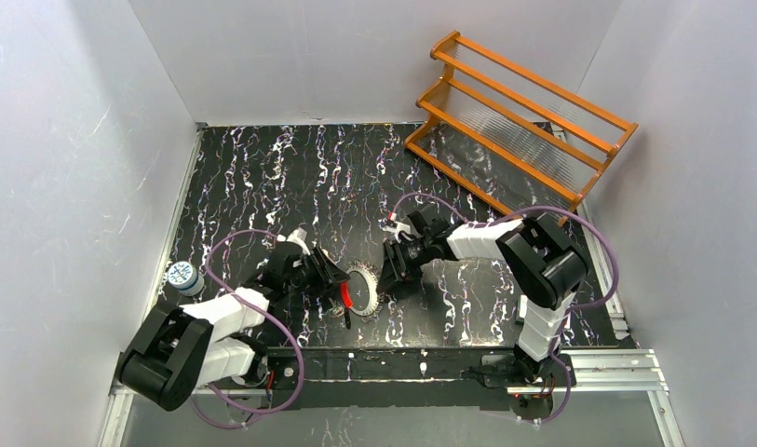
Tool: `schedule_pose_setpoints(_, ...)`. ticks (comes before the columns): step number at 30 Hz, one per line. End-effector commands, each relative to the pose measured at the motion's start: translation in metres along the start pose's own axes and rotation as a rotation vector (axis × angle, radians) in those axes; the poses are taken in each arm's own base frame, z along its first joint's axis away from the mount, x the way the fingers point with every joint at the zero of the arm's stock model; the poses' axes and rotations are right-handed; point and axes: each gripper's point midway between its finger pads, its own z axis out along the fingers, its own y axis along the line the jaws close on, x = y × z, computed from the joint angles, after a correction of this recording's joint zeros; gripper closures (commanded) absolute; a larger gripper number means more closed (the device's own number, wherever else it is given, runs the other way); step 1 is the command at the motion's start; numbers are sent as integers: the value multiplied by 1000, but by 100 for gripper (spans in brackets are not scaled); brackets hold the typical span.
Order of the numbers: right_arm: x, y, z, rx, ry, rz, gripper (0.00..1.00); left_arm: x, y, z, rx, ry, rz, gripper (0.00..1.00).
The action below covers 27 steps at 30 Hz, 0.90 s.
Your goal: Put the keys on the keyring
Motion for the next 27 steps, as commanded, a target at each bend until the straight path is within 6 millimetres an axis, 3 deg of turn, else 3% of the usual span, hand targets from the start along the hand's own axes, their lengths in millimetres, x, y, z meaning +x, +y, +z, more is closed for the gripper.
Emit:
schedule_pose_setpoints(1, -14, 8, -17, 44, -91, -41, 44, 2, 12, -2, -64, 21, 54, 59)
schedule_pose_setpoints(10, -11, 7, -30, 112, -101, -115, 41, -18, 3, -27, -159, 25, 255, 57)
schedule_pose_setpoints(15, -4, 2, -28, 168, -82, -165, 42, -7, -10, -25, -75, 73, 211, 57)
schedule_pose_setpoints(21, 2, 10, -25, 206, -71, -270, 43, -2, -23, -24, 16, 67, 169, 57)
schedule_pose_setpoints(27, -12, 14, -27, 228, -105, -284, 43, 2, -22, -24, 44, 52, 101, 57)
